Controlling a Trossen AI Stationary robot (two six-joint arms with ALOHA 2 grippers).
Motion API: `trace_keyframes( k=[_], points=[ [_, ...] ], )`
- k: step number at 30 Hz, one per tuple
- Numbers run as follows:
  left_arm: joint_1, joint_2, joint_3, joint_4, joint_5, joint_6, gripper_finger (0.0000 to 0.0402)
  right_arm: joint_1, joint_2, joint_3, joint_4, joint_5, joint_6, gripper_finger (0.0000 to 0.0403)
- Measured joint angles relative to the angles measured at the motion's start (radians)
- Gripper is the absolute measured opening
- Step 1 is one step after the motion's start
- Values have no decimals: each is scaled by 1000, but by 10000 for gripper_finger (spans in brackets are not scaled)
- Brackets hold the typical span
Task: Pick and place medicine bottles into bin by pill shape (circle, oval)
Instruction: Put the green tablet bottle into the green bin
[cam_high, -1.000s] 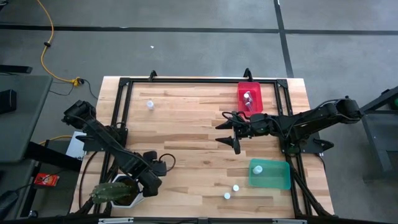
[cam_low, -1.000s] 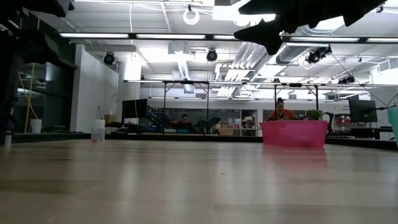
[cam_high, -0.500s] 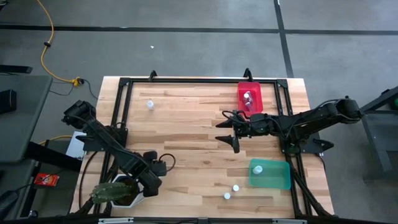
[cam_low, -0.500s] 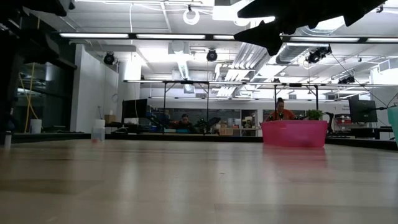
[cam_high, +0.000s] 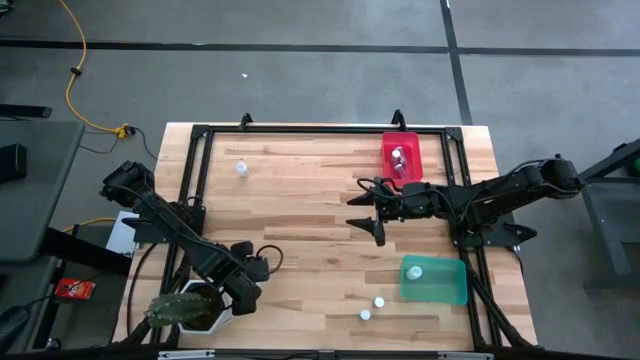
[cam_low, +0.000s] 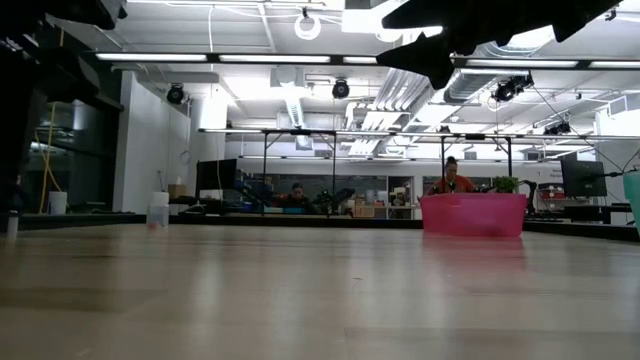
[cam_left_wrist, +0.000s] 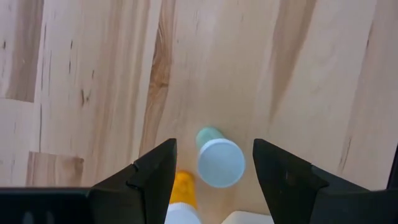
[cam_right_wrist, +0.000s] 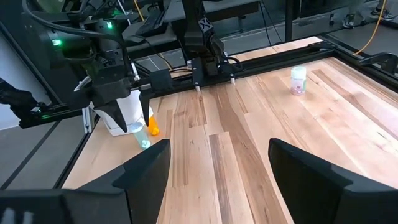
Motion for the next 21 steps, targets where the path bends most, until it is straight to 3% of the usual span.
trace_keyframes(
  k=[12, 21],
  points=[
    [6, 60, -1, 14, 46, -62, 200, 0, 0, 0, -1, 12, 1, 263],
    [5, 60, -1, 13, 21, -75, 196, 0, 0, 0, -2, 13, 1, 263]
  ],
)
